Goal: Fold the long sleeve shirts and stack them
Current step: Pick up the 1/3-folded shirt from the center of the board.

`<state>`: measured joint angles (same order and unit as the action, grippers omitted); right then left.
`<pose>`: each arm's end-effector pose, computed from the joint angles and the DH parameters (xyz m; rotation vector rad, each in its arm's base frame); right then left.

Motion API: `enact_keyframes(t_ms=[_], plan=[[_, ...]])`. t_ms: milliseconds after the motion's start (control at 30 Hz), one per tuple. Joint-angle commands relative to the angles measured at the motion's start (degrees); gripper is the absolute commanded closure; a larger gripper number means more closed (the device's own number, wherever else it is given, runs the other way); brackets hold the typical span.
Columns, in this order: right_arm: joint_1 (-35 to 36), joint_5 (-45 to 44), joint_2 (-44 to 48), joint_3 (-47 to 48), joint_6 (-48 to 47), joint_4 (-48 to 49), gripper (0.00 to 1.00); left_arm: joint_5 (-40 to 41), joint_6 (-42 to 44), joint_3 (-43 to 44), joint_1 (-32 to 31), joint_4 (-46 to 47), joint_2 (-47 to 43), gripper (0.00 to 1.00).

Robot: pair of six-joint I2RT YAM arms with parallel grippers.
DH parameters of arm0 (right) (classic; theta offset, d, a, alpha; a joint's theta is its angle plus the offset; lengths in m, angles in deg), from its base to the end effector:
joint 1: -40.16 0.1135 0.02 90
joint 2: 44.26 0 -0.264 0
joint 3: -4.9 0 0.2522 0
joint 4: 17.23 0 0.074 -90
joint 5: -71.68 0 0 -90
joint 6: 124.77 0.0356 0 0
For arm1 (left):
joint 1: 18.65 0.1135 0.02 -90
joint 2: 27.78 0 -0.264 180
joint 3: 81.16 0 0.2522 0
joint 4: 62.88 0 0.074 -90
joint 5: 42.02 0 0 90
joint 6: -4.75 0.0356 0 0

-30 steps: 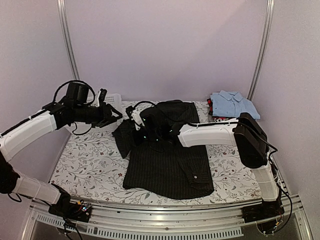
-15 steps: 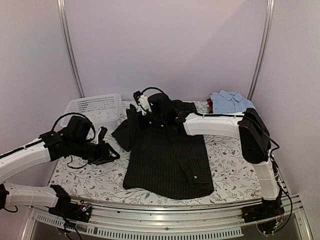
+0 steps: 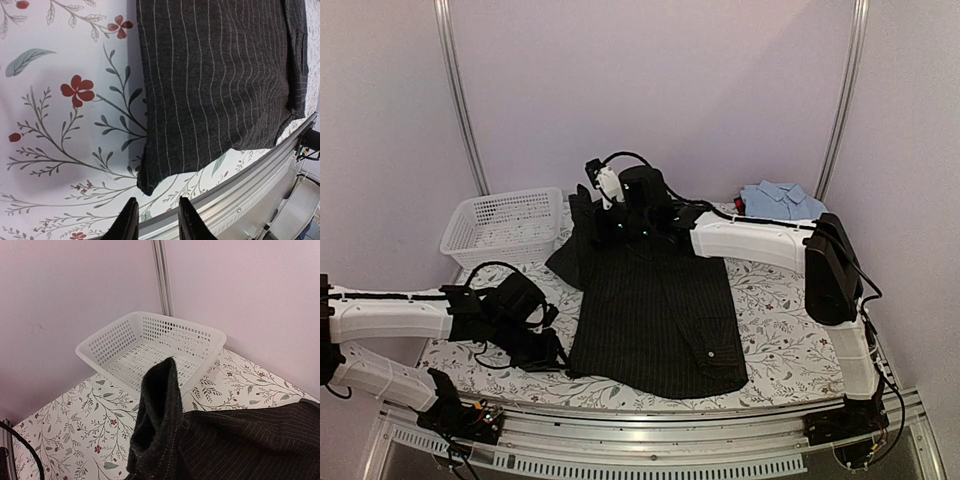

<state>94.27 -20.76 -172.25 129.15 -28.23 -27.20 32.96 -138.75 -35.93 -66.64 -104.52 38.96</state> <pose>0.3181 0.4371 0.2791 -0.7247 1.7218 0.7063 0.1266 -0.1543 0.1669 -0.0489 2.9428 -0.7891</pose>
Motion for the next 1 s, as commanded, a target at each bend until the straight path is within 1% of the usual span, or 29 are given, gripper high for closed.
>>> enact_keyframes(t_ms=[0, 100, 233, 267, 433, 500, 633, 800, 967], plan=[[-0.48, 0.42, 1.85, 2.71, -1.38, -0.60, 1.00, 0.57, 0.35, 0.64, -1.26, 4.40, 3.86, 0.75], [-0.58, 0.16, 1.90, 3.35, -1.79, -0.77, 1.00, 0.75, 0.88, 1.41, -1.70, 5.24, 6.63, 0.80], [-0.83, -0.54, 2.24, 4.29, -2.73, -1.06, 1.00, 1.20, 1.01, 2.67, -2.01, 4.37, 7.44, 0.97], [-0.89, -1.00, 2.33, 4.55, -3.18, -1.19, 1.00, 1.42, 1.19, 3.24, -2.07, 3.49, 7.36, 1.00], [-1.98, -4.65, 3.54, 6.51, -5.89, -2.10, 1.00, 2.35, 2.51, 6.79, -2.56, -2.78, 5.76, 1.00], [-2.95, -6.24, 4.68, 6.99, -8.02, -2.38, 1.00, 1.47, 3.04, 7.85, -2.71, -4.85, 4.38, 1.00], [-4.96, -8.76, 7.14, 6.99, -9.12, -2.11, 1.00, -1.04, 3.56, 7.86, -3.22, -7.70, 2.11, 1.00], [-6.71, -11.14, 9.37, 7.14, -11.16, -0.34, 1.00, -2.68, 3.72, 6.80, -3.87, -8.87, 0.75, 1.00], [-7.00, -14.52, 11.52, 7.21, -12.93, 1.18, 1.00, -3.75, 4.39, 8.20, -4.95, -9.18, 1.24, 1.00]])
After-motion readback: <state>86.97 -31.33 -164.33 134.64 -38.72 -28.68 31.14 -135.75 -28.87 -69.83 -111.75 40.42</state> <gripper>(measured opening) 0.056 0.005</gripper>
